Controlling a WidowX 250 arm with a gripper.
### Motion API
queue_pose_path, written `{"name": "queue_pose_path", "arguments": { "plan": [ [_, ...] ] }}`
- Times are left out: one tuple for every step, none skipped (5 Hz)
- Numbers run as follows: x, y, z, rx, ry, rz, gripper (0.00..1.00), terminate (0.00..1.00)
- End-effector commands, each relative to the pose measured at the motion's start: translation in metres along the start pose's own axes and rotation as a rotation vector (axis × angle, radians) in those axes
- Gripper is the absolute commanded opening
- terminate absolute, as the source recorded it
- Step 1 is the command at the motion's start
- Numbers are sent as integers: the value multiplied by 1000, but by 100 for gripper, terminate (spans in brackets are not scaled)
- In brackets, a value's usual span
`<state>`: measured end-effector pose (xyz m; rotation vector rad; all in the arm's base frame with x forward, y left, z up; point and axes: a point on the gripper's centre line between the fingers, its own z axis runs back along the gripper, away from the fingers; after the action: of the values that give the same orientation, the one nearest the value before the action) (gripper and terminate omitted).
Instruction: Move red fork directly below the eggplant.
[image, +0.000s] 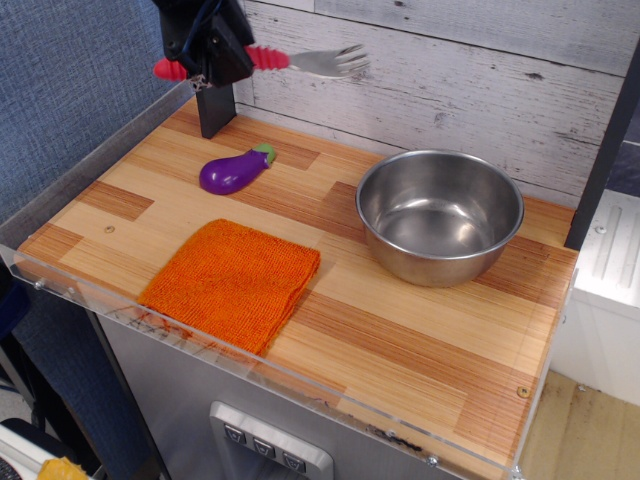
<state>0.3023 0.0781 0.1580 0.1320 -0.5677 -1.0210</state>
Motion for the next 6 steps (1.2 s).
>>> {"name": "queue_pose_path", "arguments": {
  "plan": [
    [-44, 18, -21, 11, 77, 75, 0, 0],
    [-60, 14, -39, -5, 103, 51, 0, 0],
    [-68, 2, -56, -21, 133, 27, 0, 0],
    [-75, -10, -69, -41, 150, -5, 0, 0],
    [-83, -20, -80, -66, 169, -26, 0, 0],
    [-91, -20, -92, -52, 180, -51, 0, 0]
  ]
}}
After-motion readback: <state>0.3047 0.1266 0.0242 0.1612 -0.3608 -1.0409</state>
